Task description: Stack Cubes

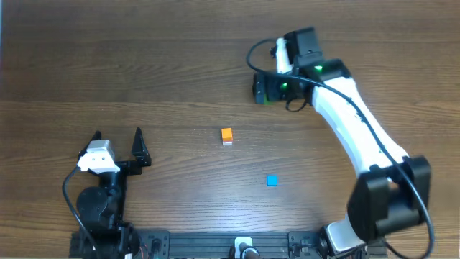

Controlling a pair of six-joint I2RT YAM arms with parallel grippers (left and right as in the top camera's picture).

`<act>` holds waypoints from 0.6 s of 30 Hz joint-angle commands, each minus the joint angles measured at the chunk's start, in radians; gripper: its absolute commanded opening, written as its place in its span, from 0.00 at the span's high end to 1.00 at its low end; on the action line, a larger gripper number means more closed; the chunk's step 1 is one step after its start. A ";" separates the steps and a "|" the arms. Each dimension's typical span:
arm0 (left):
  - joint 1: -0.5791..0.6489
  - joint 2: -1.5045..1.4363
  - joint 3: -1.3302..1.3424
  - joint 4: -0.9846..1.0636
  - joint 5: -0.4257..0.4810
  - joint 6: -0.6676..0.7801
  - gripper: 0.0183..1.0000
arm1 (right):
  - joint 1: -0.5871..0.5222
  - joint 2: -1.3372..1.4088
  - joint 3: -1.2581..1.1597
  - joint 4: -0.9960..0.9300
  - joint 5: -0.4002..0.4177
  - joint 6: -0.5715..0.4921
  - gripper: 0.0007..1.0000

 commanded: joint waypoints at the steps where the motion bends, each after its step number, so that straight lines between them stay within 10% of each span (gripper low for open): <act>1: 0.005 -0.007 -0.004 -0.001 0.010 0.015 0.00 | 0.047 0.090 0.023 0.002 0.084 0.088 0.01; 18: 0.005 -0.007 -0.004 -0.001 0.010 0.015 0.00 | 0.053 0.171 0.038 0.011 0.204 0.078 0.01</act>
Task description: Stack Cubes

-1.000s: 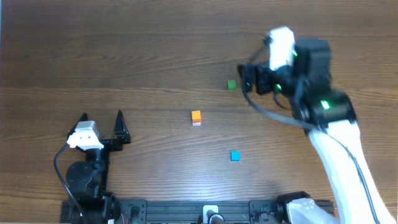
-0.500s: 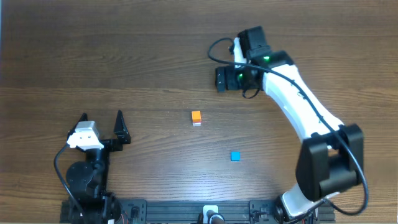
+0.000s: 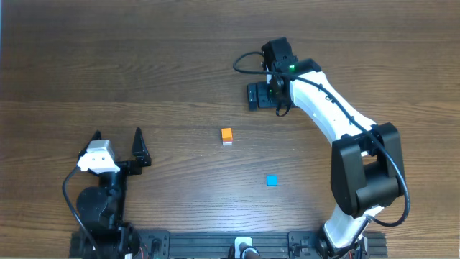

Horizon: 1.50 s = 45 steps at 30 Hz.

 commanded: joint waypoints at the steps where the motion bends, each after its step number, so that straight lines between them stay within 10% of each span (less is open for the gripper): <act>1: 0.005 -0.007 -0.004 0.000 0.010 0.015 0.00 | 0.009 0.012 0.024 0.007 0.058 0.000 0.01; 32: 0.005 -0.007 -0.004 0.000 0.010 0.015 0.00 | 0.014 0.258 0.289 -0.169 0.062 -0.022 0.01; 45: 0.005 -0.007 -0.004 0.000 0.010 0.015 0.00 | 0.010 0.305 0.289 -0.180 0.088 0.028 0.18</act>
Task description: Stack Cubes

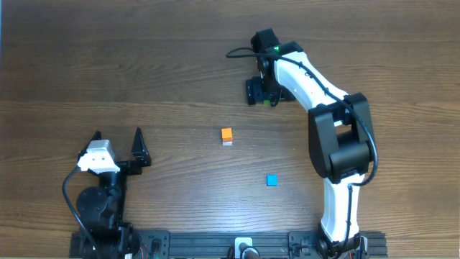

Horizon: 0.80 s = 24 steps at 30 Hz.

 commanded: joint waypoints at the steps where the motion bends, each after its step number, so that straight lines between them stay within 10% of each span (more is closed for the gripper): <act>1: 0.005 -0.007 -0.004 -0.001 0.010 0.015 0.00 | 0.003 0.023 0.019 0.001 0.024 0.032 0.23; 8: 0.005 -0.007 -0.004 0.000 0.010 0.015 0.00 | 0.002 0.024 0.019 0.003 0.023 0.040 0.49; 24: 0.005 -0.007 -0.004 0.000 0.010 0.015 0.00 | 0.003 0.024 0.019 0.007 0.023 0.058 0.76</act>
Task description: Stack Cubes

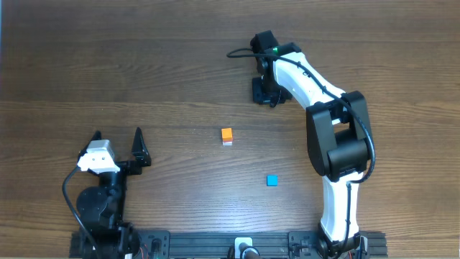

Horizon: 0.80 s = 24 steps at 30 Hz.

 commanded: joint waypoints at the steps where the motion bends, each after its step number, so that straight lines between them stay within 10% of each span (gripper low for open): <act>1: 0.005 -0.007 -0.004 0.000 0.010 0.015 0.00 | 0.003 0.008 0.019 0.004 0.015 0.010 0.77; 8: 0.005 -0.007 -0.004 0.000 0.010 0.015 0.00 | 0.021 -0.029 0.021 -0.032 0.011 0.033 0.99; 24: 0.005 -0.007 -0.004 0.000 0.010 0.015 0.00 | 0.319 -0.319 0.021 -0.233 0.011 0.287 0.99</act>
